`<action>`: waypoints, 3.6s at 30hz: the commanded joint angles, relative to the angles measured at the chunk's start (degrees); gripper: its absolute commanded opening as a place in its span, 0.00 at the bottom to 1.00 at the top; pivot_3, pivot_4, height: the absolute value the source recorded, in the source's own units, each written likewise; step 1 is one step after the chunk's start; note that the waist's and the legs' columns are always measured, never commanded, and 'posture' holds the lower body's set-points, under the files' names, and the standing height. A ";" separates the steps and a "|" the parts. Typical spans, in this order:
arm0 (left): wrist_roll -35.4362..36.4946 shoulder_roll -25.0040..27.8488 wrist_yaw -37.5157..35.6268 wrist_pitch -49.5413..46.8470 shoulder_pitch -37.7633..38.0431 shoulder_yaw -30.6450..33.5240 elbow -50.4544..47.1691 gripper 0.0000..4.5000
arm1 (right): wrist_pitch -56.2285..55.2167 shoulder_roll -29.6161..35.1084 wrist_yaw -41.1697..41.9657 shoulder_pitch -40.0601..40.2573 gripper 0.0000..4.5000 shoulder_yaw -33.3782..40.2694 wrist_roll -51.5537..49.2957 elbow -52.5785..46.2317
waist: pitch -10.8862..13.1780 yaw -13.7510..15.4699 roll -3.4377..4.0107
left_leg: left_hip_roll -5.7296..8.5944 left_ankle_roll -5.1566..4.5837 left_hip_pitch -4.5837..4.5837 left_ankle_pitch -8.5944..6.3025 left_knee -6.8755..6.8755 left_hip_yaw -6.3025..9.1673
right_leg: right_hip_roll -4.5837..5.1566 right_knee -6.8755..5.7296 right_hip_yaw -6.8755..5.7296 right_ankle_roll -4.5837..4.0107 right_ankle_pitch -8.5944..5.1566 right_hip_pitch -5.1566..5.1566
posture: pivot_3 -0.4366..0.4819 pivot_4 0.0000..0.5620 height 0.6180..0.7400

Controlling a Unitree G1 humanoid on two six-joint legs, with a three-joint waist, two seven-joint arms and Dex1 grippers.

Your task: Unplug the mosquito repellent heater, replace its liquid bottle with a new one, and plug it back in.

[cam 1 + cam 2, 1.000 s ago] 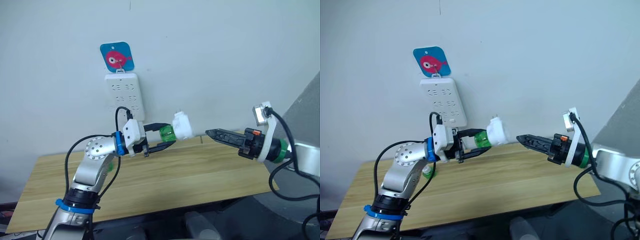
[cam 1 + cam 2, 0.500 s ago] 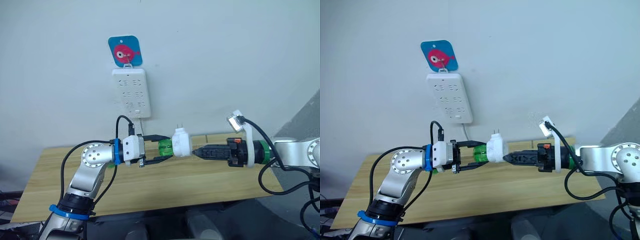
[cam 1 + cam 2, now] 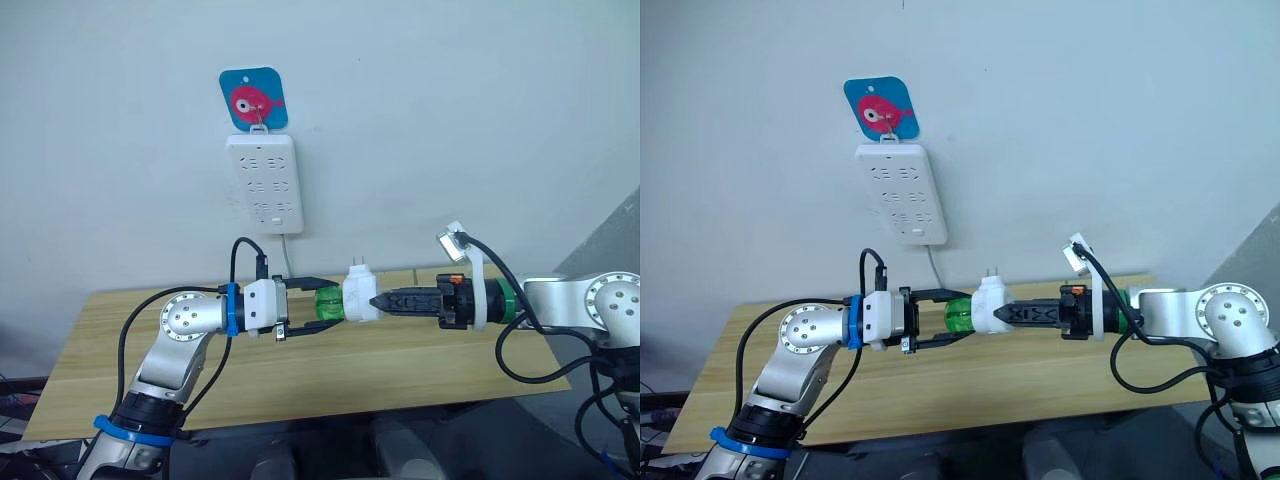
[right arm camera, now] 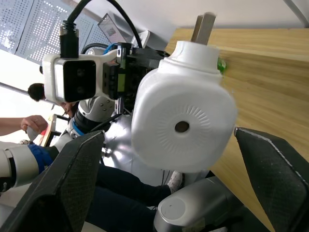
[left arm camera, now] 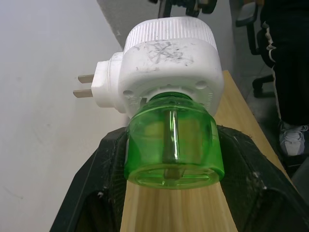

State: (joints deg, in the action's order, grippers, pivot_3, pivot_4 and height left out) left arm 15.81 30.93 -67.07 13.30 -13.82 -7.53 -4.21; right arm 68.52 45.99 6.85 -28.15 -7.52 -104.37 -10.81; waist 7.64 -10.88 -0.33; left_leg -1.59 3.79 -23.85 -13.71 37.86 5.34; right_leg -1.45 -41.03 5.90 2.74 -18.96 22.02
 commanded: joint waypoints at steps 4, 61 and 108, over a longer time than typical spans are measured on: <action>2.10 0.09 -0.67 1.93 -0.30 0.23 -2.14 0.50 | 1.60 -1.84 2.40 -2.13 1.00 0.95 1.96 0.95 | 0.01 -0.01 0.00 | 0.01 0.00 0.00 0.00 0.00 -0.01 | 0.01 0.01 0.02 0.00 0.00 0.00 | 0.27 0.19 0.61; 0.86 0.22 2.36 5.68 2.83 4.60 -3.72 1.00 | 2.56 -5.78 8.00 3.24 0.67 6.19 5.51 -3.85 | 0.22 0.51 -0.06 | 0.02 0.00 -0.09 0.00 0.01 0.03 | 0.08 0.01 -0.05 -0.04 -0.01 0.06 | 0.27 0.18 0.61; 20.97 11.53 -2.88 -50.23 -16.18 -1.35 -6.12 0.48 | 1.77 -2.98 23.25 0.47 0.67 4.02 20.55 -12.66 | 0.30 -0.39 -0.06 | -0.05 0.00 -0.06 0.00 -0.04 0.16 | -0.09 0.00 -0.17 -0.04 -0.02 0.08 | 0.25 0.16 0.61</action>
State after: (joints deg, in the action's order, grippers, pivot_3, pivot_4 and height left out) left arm 37.82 41.64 -70.96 -37.23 -30.26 -12.05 -11.81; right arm 69.55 43.19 26.32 -27.46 -4.09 -81.91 -19.83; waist 7.94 -11.27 -0.39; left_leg -1.65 3.80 -23.92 -13.71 37.81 5.51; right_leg -1.55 -41.03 5.73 2.70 -18.98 22.12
